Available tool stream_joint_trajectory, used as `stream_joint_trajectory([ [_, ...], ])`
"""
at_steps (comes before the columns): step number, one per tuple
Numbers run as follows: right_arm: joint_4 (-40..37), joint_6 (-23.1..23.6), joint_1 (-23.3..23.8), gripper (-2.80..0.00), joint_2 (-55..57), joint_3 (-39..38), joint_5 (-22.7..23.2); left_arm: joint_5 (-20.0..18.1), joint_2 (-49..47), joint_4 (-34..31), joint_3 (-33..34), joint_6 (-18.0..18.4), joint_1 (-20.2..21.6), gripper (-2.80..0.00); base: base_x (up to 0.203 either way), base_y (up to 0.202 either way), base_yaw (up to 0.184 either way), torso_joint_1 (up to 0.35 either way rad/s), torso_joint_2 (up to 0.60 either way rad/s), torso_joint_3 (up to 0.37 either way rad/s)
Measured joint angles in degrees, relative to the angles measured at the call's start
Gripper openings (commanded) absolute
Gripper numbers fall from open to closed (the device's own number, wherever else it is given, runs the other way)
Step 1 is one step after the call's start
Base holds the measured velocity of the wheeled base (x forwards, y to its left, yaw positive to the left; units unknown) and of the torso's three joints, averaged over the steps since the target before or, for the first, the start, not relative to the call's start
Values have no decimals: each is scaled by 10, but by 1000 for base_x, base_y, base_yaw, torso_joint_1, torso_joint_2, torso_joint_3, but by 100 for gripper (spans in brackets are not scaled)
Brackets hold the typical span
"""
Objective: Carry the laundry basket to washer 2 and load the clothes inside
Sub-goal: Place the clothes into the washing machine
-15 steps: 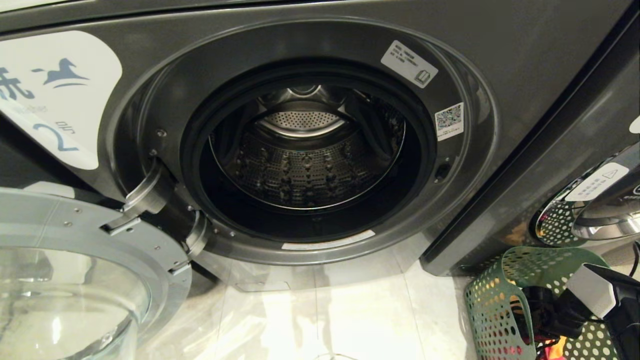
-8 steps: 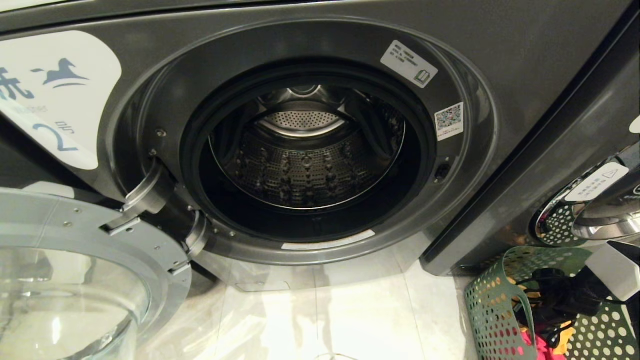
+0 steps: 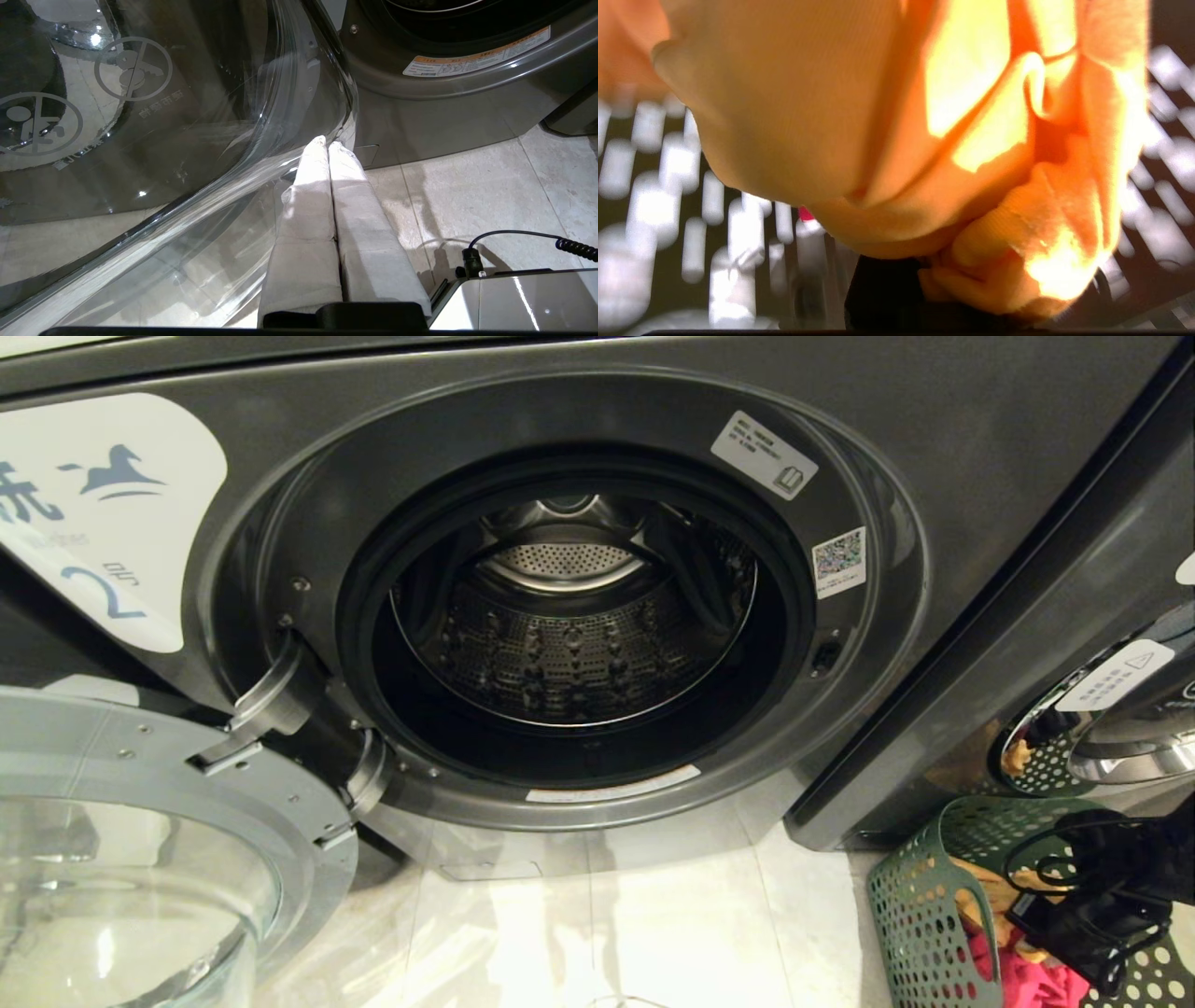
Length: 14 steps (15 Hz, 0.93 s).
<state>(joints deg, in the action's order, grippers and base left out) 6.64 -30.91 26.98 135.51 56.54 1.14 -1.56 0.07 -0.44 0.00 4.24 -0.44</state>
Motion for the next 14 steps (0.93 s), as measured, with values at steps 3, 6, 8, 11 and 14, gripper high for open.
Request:
stream_joint_trajectory([
  [3, 7, 4, 0, -280, -144, -122, -5, 0, 0, 0, 0, 0, 0, -280, 0, 0, 0, 0, 0, 0],
  [6, 9, 24, 2, -280, -299, -227, -34, 0, 0, 0, 0, 0, 0, -280, 0, 0, 0, 0, 0, 0],
  [8, 9, 49, 4, -280, -413, -273, -56, 0, 0, 0, 0, 0, 0, -280, 0, 0, 0, 0, 0, 0],
  [11, 7, 123, 7, -280, -590, -311, -94, 0, 0, 0, 0, 0, 0, -280, 0, 0, 0, 0, 0, 0],
  [14, 2, 219, 9, -280, -740, -292, -115, 0, 0, 0, 0, 0, 0, -280, 0, 0, 0, 0, 0, 0],
])
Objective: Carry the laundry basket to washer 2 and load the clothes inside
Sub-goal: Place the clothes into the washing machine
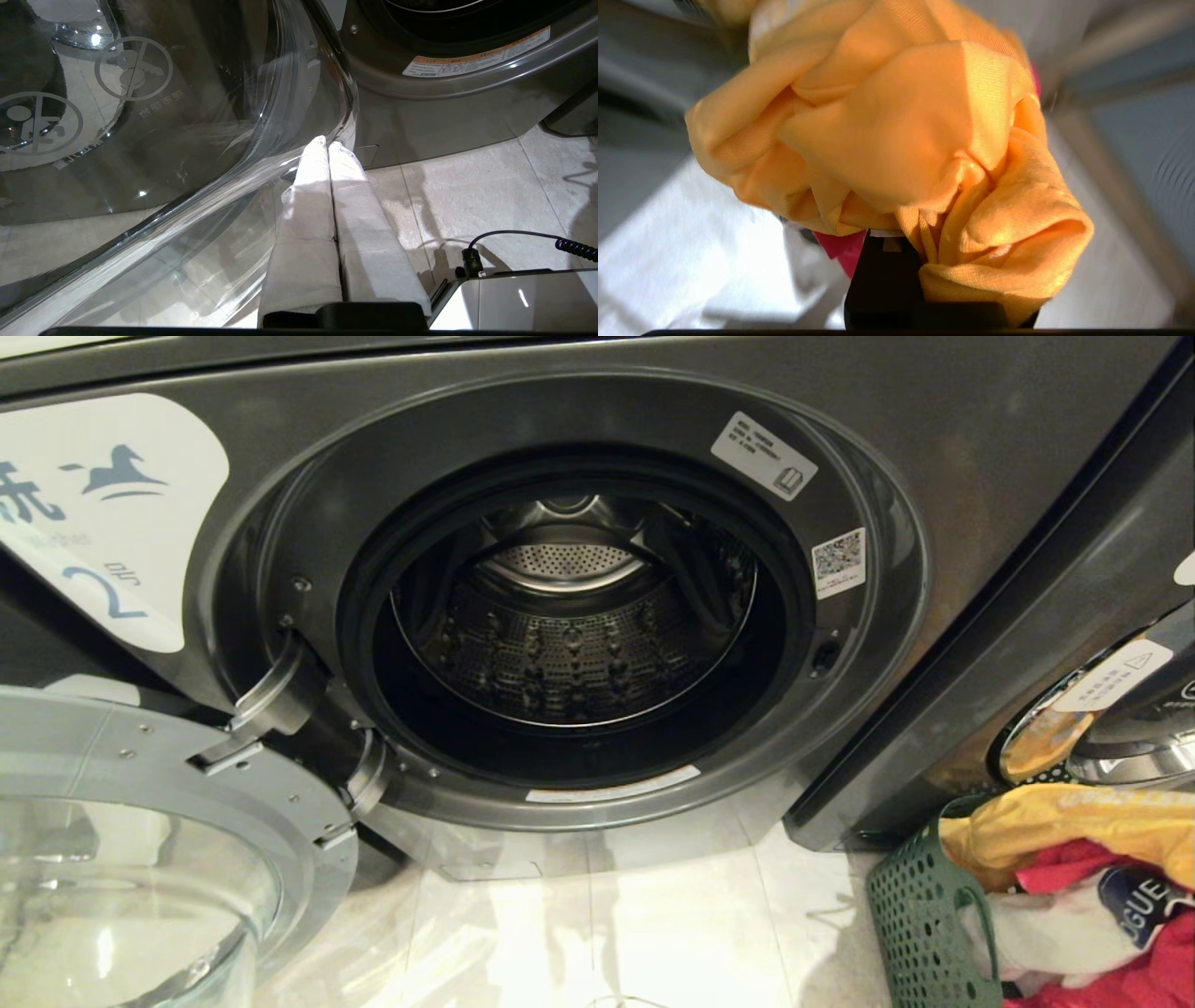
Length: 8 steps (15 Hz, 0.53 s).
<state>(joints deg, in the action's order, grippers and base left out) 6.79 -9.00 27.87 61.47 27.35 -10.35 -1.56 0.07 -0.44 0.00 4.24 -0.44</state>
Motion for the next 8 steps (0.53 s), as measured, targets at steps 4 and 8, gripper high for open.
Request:
stream_joint_trajectory([
  [4, -25, 119, 0, -280, -125, 100, 54, 0, 0, 0, 0, 0, 0, -280, 0, 0, 0, 0, 0, 0],
  [8, -41, 134, -1, -280, -174, 164, 136, 0, 0, 0, 0, 0, 0, -280, 0, 0, 0, 0, 0, 0],
])
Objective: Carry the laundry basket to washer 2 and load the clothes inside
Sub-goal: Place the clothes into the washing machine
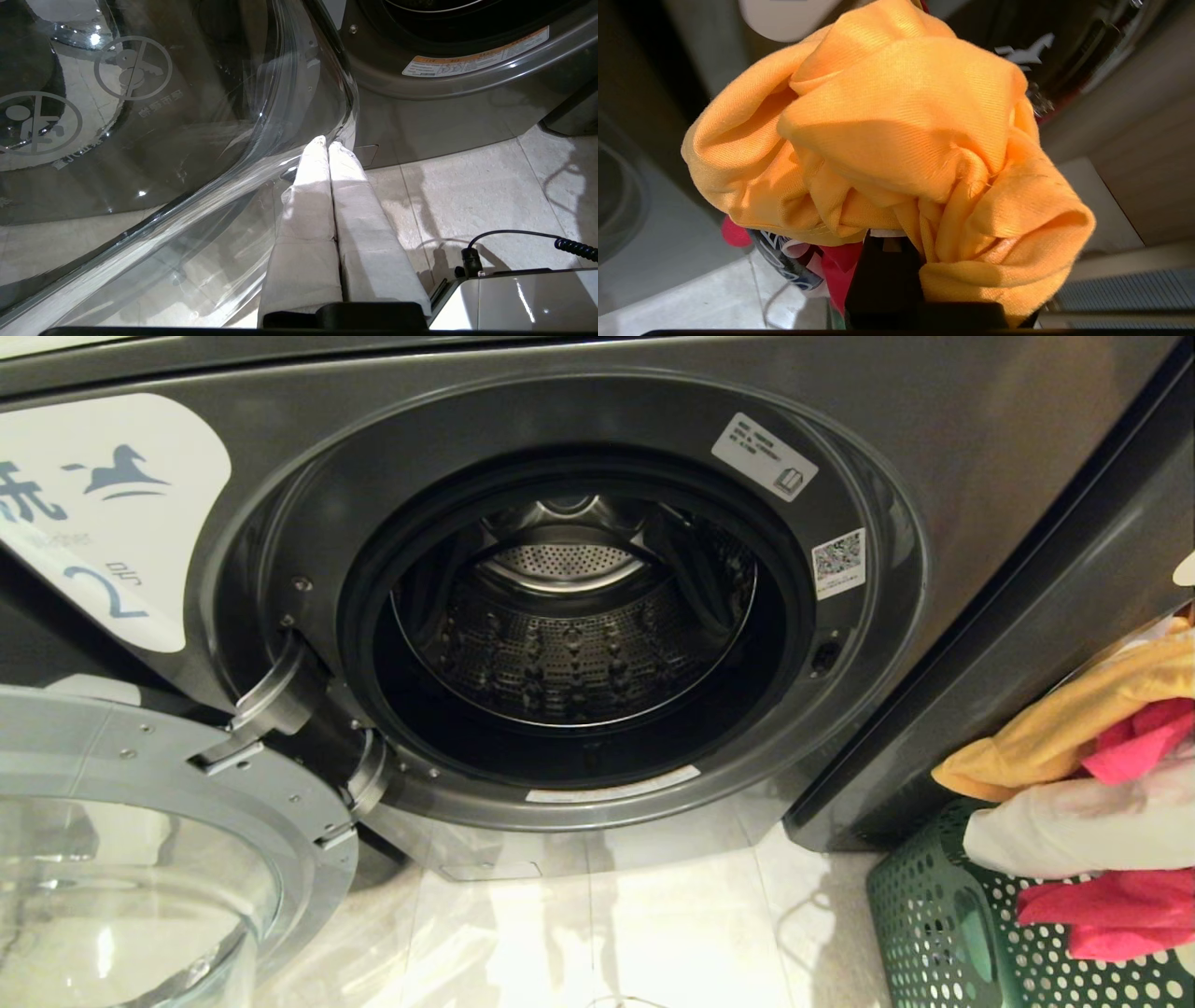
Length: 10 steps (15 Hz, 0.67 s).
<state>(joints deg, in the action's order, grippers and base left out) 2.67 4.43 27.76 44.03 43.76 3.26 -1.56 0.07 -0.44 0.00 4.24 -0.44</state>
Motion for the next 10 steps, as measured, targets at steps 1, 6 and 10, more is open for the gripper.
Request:
stream_joint_trajectory([
  [1, -1, 0, 0, -280, -6, 6, 22, 0, 0, 0, 0, 0, 0, -280, 0, 0, 0, 0, 0, 0],
  [6, 1, -2, -2, -280, -19, 34, 138, 0, 0, 0, 0, 0, 0, -280, 0, 0, 0, 0, 0, 0],
  [10, -7, -2, -29, -280, -40, 29, 279, 0, 0, 0, 0, 0, 0, -280, 0, 0, 0, 0, 0, 0],
])
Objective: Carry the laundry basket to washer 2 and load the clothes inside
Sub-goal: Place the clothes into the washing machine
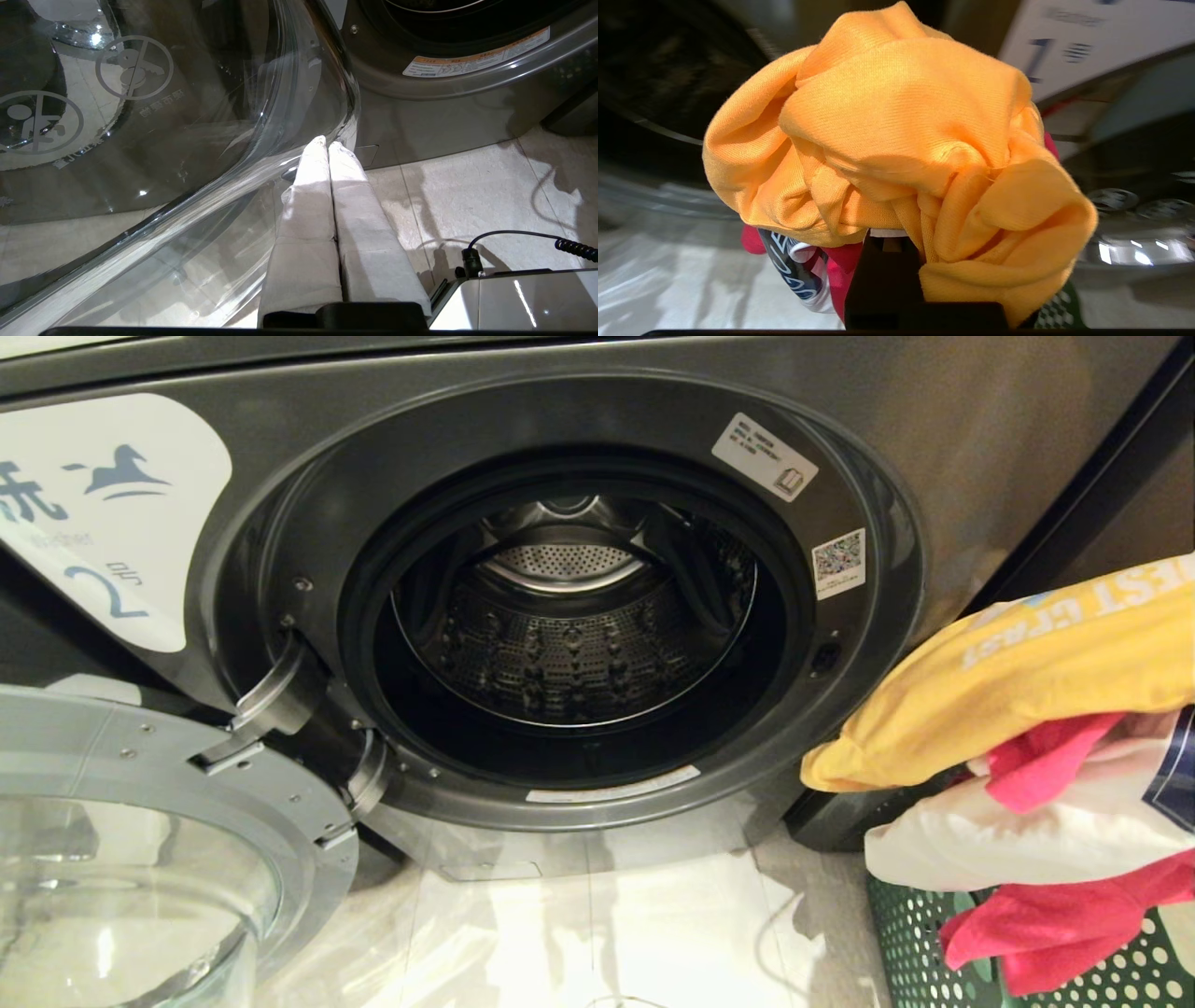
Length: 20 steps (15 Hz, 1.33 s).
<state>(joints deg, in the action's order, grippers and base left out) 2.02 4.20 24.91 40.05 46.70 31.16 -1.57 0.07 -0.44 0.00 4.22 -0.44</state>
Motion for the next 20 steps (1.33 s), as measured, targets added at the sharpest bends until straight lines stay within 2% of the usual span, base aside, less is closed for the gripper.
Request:
stream_joint_trajectory([
  [3, -1, 8, -70, -280, -8, -6, 60, 0, 0, 0, 0, 0, 0, -280, 0, 0, 0, 0, 0, 0],
  [5, -1, 36, -124, -280, -8, -8, 80, 0, 0, 0, 0, 0, 0, -280, 0, 0, 0, 0, 0, 0],
  [10, -3, 106, -280, -280, 12, -17, 85, 0, 0, 0, 0, 0, 0, -280, 0, 0, 0, 0, 0, 0],
  [12, -1, 152, -343, -280, 41, -18, 70, 0, 0, 0, 0, 0, 0, -280, 0, 0, 0, 0, 0, 0],
  [14, 18, 194, -411, -280, 83, -16, 30, 0, 0, 0, 0, 0, 0, -280, 0, 0, 0, 0, 0, 0],
  [18, 123, 221, -519, -280, 184, -14, -29, 0, 0, 0, 0, 0, 0, -280, 0, 0, 0, 0, 0, 0],
  [20, 144, 236, -566, -280, 238, -5, -76, 0, 0, 0, 0, 0, 0, -280, 0, 0, 0, 0, 0, 0],
])
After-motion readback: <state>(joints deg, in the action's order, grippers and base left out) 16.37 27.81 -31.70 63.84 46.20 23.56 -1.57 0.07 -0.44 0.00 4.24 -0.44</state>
